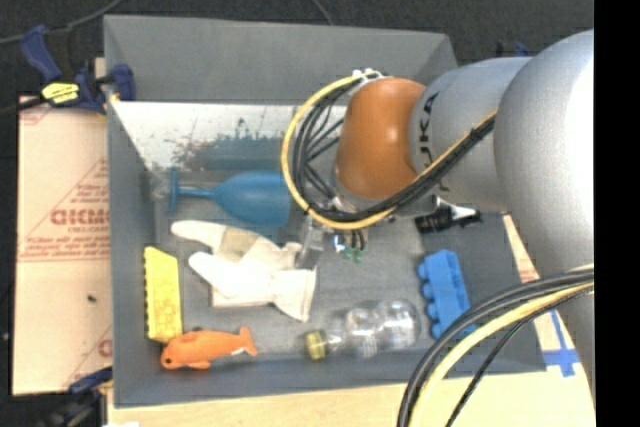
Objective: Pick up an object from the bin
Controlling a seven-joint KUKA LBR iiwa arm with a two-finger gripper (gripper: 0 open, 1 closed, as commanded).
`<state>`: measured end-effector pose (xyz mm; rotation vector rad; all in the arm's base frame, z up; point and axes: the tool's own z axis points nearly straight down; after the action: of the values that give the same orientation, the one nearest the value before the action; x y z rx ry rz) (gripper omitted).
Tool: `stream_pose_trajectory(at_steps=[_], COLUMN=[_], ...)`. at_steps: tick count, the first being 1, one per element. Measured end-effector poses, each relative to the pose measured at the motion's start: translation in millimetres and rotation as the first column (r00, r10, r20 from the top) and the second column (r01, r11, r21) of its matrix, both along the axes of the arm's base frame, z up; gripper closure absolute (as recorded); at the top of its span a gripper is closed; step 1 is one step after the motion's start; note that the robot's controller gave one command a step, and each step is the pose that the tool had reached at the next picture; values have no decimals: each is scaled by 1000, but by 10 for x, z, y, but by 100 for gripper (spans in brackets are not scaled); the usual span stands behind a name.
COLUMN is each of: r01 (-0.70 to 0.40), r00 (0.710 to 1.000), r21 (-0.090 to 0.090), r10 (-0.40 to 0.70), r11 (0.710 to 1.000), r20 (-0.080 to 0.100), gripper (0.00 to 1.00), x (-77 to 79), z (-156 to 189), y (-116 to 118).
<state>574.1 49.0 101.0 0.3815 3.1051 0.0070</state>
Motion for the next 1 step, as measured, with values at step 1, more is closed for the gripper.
stream_pose_trajectory(at_steps=[1], r01=[65], r00=[998], r21=[3], r10=[-65], r11=[998], r20=[3], gripper=[100], x=[43], z=[-207], y=[159])
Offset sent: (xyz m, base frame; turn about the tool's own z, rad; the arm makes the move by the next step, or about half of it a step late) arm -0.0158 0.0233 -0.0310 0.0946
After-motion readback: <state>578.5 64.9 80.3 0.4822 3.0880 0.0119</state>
